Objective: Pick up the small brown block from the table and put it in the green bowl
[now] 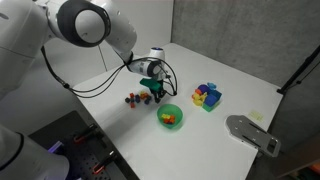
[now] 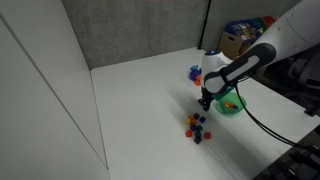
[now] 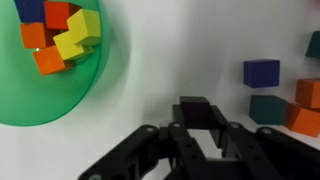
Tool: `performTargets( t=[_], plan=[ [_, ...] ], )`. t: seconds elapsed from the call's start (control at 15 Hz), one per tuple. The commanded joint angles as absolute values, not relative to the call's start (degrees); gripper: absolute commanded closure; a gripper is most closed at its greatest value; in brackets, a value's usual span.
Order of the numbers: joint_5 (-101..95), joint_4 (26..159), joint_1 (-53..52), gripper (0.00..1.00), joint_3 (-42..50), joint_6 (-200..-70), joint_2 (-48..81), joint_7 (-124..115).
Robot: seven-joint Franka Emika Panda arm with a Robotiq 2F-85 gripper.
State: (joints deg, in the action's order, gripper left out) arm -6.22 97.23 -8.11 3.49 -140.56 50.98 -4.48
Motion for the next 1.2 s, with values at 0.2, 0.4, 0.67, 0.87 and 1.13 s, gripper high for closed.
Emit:
performTargets(
  t=[0.2,0.4,0.67,0.87,1.13],
  plan=[
    [-7.9,100.81,-7.56,0.9,4.64,-130.2,40.7,-5.0],
    [-9.84,102.68,-6.84,0.9,6.57,-127.18,37.26,-5.91],
    [-13.22,105.55,-5.04,0.9,9.49,-125.53,34.55,-7.2],
    [-15.11,107.42,-3.63,0.45,10.61,-124.9,33.16,-7.45],
    [-15.66,109.11,-2.21,0.14,10.36,-123.51,30.7,-6.59]
  ],
)
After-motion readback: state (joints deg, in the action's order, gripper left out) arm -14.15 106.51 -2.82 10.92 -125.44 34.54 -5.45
